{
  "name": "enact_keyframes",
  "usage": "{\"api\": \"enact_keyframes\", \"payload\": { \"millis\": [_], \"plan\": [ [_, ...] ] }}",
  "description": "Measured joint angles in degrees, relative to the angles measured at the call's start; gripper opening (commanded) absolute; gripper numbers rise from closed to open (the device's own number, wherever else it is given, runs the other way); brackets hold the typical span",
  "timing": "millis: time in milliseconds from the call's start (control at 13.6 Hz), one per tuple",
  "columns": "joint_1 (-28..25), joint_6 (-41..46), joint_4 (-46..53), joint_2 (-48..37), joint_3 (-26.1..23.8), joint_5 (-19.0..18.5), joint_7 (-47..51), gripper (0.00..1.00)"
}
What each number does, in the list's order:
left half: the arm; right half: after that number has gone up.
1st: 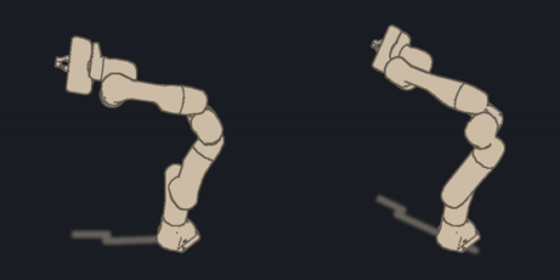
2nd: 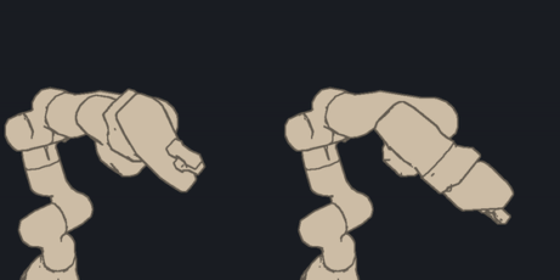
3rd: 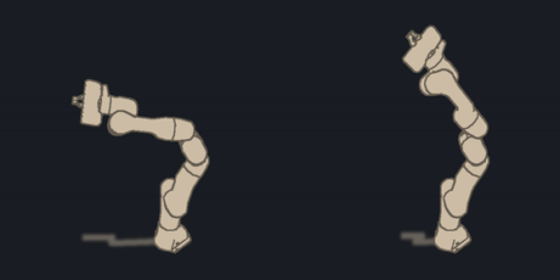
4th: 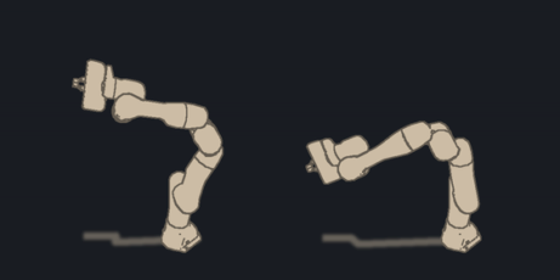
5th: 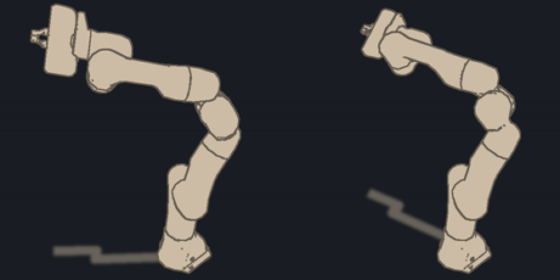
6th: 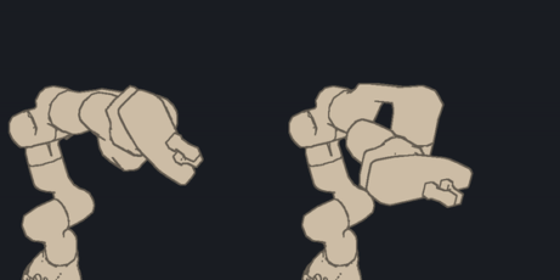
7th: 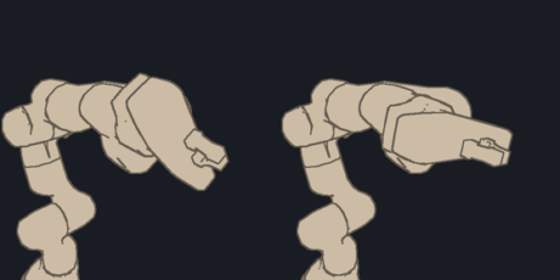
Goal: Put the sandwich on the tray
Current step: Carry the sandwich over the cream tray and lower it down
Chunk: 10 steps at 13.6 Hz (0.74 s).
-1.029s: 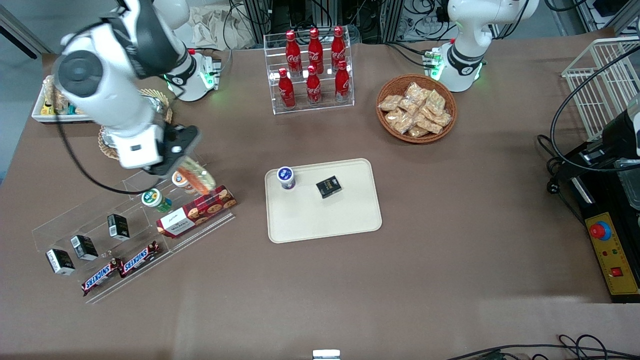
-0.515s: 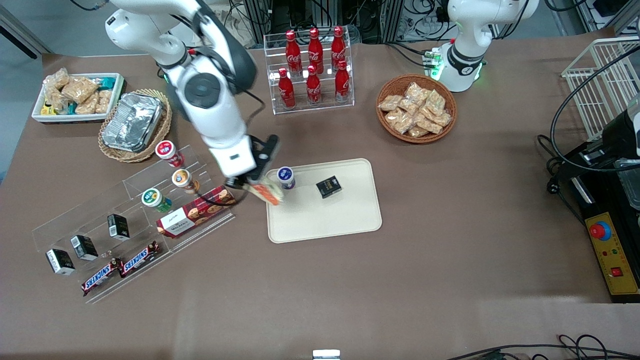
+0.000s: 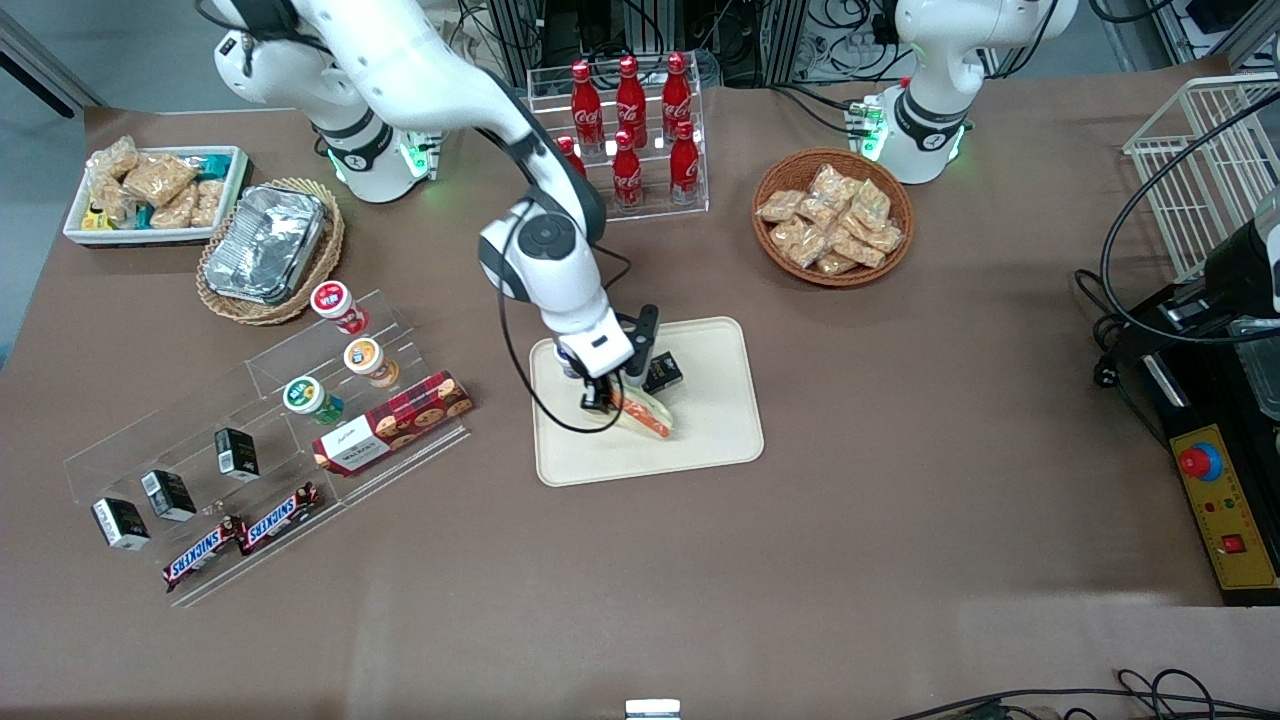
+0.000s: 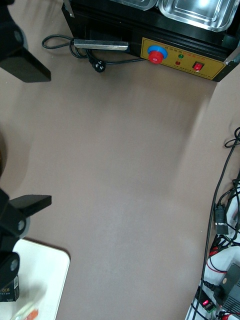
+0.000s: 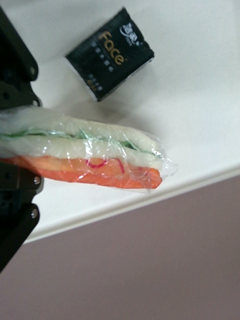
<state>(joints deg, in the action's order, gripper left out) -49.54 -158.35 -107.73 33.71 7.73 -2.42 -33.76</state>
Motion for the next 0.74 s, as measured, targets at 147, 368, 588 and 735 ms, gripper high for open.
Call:
{"api": "enact_keyframes", "payload": {
  "millis": [147, 368, 588, 735],
  "plan": [
    [-1.01, -2.43, 1.86, 3.69, 0.06, -1.75, -2.69, 0.00],
    [-0.93, -2.61, 6.08, 5.13, 0.38, -2.91, -11.11, 0.00],
    [-0.51, -2.27, 8.85, 5.88, 0.83, -3.10, -19.40, 0.00],
    [-0.18, -2.20, 10.41, 7.85, 0.95, -3.10, -22.56, 0.00]
  ]
}}
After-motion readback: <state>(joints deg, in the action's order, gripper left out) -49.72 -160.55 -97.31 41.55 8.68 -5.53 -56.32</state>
